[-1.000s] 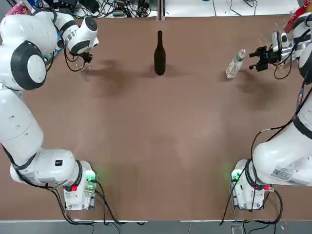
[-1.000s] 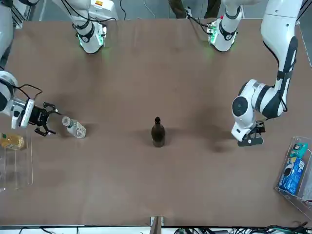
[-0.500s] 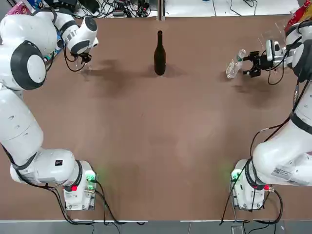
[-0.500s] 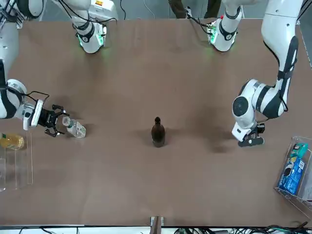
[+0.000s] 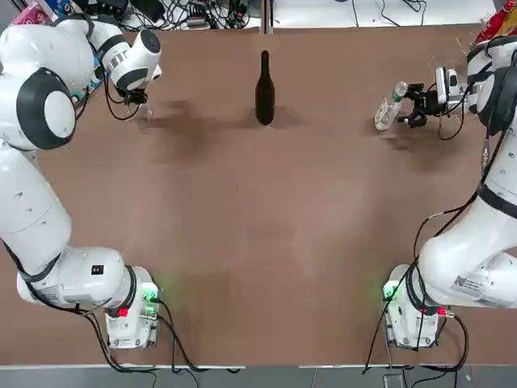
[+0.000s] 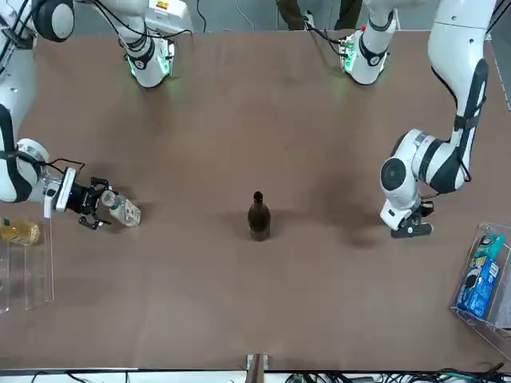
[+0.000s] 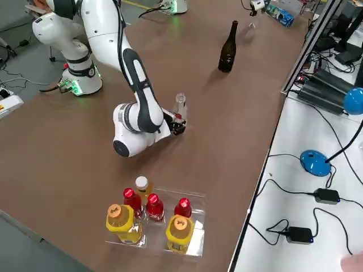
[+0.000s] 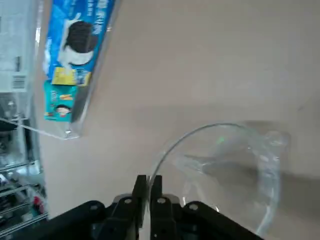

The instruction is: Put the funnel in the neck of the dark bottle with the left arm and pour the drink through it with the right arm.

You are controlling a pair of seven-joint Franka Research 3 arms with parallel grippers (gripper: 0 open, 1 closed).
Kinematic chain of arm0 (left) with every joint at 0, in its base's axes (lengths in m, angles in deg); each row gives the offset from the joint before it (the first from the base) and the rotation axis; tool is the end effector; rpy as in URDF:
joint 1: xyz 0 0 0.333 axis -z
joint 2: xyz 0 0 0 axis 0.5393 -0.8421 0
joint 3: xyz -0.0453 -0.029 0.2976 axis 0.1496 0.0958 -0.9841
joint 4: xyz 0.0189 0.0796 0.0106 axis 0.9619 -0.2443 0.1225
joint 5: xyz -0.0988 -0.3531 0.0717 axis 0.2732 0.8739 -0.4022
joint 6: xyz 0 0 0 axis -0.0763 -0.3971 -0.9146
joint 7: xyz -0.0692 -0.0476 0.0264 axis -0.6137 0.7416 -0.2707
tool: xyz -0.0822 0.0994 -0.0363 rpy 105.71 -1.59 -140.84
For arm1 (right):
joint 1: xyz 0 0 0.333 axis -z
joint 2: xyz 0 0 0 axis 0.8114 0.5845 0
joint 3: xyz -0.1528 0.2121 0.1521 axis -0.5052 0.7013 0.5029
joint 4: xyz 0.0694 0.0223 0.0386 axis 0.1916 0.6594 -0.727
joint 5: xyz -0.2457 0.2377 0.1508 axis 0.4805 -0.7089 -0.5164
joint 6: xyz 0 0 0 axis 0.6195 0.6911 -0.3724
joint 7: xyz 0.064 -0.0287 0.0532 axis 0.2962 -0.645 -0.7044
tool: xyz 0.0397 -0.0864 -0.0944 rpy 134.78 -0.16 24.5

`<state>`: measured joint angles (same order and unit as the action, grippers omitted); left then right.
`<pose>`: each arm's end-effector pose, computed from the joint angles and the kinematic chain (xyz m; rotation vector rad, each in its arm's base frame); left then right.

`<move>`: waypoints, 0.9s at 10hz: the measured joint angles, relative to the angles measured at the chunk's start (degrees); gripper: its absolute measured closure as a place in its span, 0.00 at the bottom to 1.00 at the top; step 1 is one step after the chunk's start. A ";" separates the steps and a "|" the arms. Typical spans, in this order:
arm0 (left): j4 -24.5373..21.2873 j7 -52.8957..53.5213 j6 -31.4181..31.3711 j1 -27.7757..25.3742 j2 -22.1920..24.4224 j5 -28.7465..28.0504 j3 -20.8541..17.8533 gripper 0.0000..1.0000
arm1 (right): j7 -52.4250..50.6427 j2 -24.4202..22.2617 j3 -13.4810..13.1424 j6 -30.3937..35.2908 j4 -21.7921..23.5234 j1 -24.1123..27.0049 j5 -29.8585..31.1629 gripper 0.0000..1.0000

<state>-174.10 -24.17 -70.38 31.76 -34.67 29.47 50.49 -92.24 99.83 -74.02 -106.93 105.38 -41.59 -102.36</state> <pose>0.5689 -0.0094 0.2122 -2.4425 0.0812 -0.0634 0.5262 -0.1528 0.1410 -1.6254 -1.3923 -1.0851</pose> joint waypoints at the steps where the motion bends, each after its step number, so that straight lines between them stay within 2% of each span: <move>1: 0.08 0.11 0.21 -0.01 0.44 0.00 0.16 0.95 | -0.47 0.92 0.01 0.81 -0.53 -0.02 -0.38 0.00; 4: 1.57 1.94 0.26 0.05 2.94 2.35 2.68 0.95 | -2.30 3.61 0.04 2.86 -1.72 -0.06 -1.26 0.00; 7: 5.37 4.46 0.34 0.08 7.88 16.15 6.42 0.95 | -3.58 5.06 0.68 3.70 -2.10 -0.14 -2.49 0.00; 9: 10.62 4.50 2.58 0.13 9.61 26.99 10.28 0.95 | -3.82 5.44 1.46 3.76 -2.41 -0.31 -2.89 0.00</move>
<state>-163.49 -19.67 -67.80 31.89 -25.07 56.45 60.77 -96.06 105.26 -72.56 -103.17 102.97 -41.89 -105.25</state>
